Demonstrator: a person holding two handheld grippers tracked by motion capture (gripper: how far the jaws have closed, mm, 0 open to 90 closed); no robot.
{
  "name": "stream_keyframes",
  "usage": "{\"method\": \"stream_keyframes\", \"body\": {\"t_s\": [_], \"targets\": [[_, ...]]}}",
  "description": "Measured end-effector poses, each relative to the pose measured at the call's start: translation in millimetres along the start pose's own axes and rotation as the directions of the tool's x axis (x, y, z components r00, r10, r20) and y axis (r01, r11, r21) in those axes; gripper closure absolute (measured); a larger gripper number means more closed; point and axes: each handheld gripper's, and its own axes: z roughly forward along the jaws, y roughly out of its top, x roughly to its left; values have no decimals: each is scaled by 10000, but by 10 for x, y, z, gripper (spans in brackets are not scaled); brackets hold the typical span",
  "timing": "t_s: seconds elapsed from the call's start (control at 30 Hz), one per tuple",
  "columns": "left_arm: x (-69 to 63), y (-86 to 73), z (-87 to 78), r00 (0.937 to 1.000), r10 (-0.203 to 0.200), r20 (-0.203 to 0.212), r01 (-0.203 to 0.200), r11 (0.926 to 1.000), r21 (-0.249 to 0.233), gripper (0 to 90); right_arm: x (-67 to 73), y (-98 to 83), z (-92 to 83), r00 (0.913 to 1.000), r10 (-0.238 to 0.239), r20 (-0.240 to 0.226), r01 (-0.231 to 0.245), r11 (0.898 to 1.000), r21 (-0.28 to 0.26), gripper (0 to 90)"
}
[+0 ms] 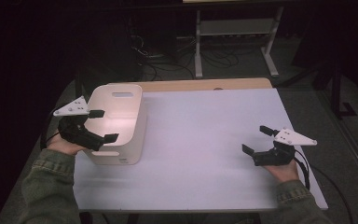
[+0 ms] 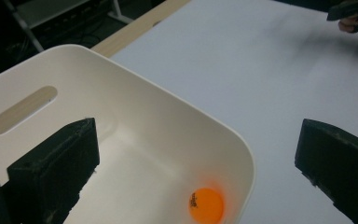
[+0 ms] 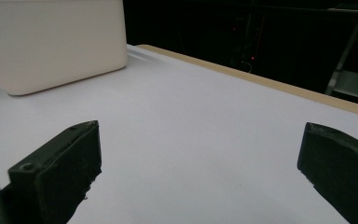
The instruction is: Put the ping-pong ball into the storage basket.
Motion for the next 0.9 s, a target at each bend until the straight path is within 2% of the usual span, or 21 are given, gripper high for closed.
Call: {"method": "stream_keyframes", "body": {"t_s": [0.13, 0.33, 0.53, 0.57, 0.67, 0.83, 0.9], "targets": [[-16, -30, -30, 10000, -58, 27, 59, 9994, -355, 0, 3, 0, 4, 10000, -27, -7, 27, 10000, 23, 0], [-19, -112, 6, 9997, -181, 160, 191, 9977, -644, 0, 6, 2, -5, 10000, -15, 9, 15, 10000, 11, 0], [-23, -174, -4, 9993, -336, 139, 350, 9927, -1151, 0, 2, -1, -2, 10000, -24, 13, 24, 10000, 24, 0], [-24, -209, -21, 9990, -423, 138, 438, 9884, -1452, 0, 2, -1, 1, 10000, -40, 13, 40, 10000, 22, 0], [-29, -253, -47, 9987, -508, -32, 495, 9843, -1695, 0, 10, -1, 3, 10000, -27, -4, 27, 10000, 35, 0], [-67, -285, -97, 9981, -561, -249, 489, 9724, -2283, 0, 6, -3, 7, 10000, -6, -8, 6, 10000, 74, 0], [-84, -291, -100, 9981, -564, -263, 487, 9710, -2343, 0, 7, -3, 8, 10000, -28, -10, 28, 10000, 79, 0]]}}
